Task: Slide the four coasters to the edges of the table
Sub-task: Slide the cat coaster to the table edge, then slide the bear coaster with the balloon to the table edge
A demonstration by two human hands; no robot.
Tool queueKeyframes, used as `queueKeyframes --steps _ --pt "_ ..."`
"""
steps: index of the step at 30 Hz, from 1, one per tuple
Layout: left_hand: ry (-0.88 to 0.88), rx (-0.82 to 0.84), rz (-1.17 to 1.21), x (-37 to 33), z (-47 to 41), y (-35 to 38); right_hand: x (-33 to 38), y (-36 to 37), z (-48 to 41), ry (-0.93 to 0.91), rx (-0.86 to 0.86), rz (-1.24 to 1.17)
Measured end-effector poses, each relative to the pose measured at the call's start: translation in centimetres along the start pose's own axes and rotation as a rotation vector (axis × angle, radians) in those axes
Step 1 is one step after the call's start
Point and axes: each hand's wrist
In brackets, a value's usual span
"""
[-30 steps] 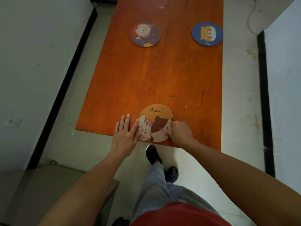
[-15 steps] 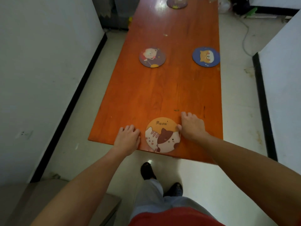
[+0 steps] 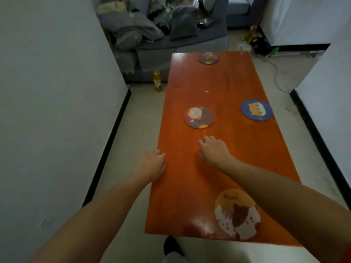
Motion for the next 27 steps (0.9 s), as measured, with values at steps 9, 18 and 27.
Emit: queueKeyframes --steps 9,18,27 --pt "0.004 -0.076 -0.032 7.6 -4.3 -0.8 2.5 -1.8 -7.6 -0.042 -0.043 0.01" --pt "0.004 -0.082 0.005 12.6 -6.7 0.3 4.3 -2.1 -14.2 -0.002 0.015 0.028" --pt "0.158 -0.07 -0.007 23.6 -8.3 3.4 12.2 -0.9 -18.9 0.204 0.038 0.0"
Point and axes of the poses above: each hand's wrist, its own z-axis away from the middle knuckle, its own y-axis out of the palm, x = y × z, and after that the axes turned 7 degrees about -z, right-handed
